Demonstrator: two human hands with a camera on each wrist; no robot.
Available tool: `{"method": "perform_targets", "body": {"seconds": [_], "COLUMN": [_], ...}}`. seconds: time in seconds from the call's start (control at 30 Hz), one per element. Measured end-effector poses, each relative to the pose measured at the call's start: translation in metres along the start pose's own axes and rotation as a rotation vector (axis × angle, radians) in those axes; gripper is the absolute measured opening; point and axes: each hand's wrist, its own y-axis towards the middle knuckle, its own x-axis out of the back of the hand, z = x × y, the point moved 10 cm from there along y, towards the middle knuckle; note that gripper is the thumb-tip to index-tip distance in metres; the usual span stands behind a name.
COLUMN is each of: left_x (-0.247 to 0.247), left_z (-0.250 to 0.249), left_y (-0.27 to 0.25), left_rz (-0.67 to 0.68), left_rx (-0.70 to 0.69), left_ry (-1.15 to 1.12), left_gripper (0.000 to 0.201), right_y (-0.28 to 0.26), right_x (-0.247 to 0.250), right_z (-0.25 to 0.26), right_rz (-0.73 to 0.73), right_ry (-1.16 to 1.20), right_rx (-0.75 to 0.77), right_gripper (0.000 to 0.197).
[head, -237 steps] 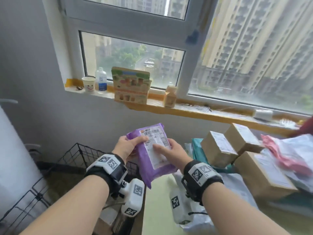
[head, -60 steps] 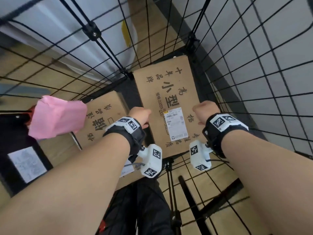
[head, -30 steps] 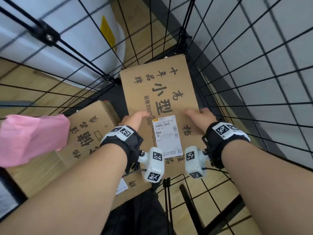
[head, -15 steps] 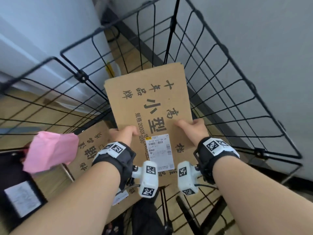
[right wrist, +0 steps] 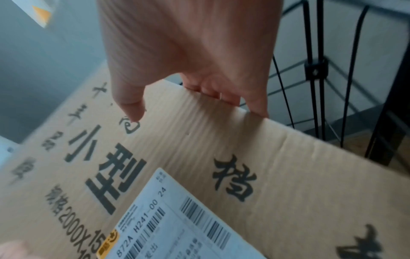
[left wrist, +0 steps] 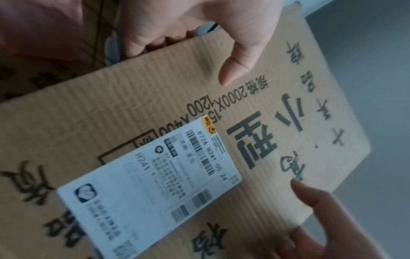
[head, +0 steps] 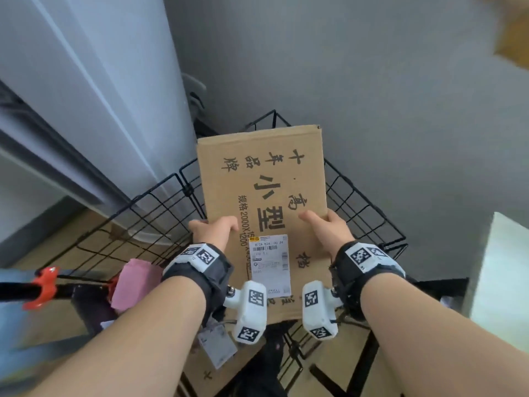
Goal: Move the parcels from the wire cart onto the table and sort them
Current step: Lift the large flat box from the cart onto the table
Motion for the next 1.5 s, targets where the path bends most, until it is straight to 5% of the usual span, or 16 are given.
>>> {"method": "perform_targets", "body": {"seconds": [0.5, 0.63, 0.8, 0.93, 1.17, 1.5], "left_x": [-0.01, -0.049, -0.103, -0.142, -0.184, -0.206], "left_z": [-0.155, -0.157, -0.162, -0.171, -0.111, -0.008], "left_y": [-0.194, -0.247, -0.304, -0.334, -0.35, -0.316], "left_rz": [0.205, 0.332, 0.385, 0.447, 0.543, 0.553], "left_rx": [-0.439, -0.485, -0.65, -0.678, -0.554, -0.41], "left_ry": [0.128, 0.191, 0.377, 0.512, 0.655, 0.769], "left_gripper": [0.059, 0.075, 0.068, 0.071, 0.057, 0.067], "right_y": [-0.174, -0.216, -0.243, -0.255, -0.274, -0.255], "right_x": [0.15, 0.214, 0.269, 0.3, 0.358, 0.346], "right_z": [0.093, 0.077, 0.022, -0.004, -0.036, -0.101], "right_rz": [-0.203, -0.337, -0.446, -0.53, -0.59, -0.494], "right_ry": [0.231, 0.205, 0.244, 0.202, -0.071, -0.315], "right_rx": [0.224, 0.187, 0.014, -0.075, -0.228, -0.369], "right_gripper": [0.016, 0.014, 0.027, 0.053, 0.051, 0.031]}}
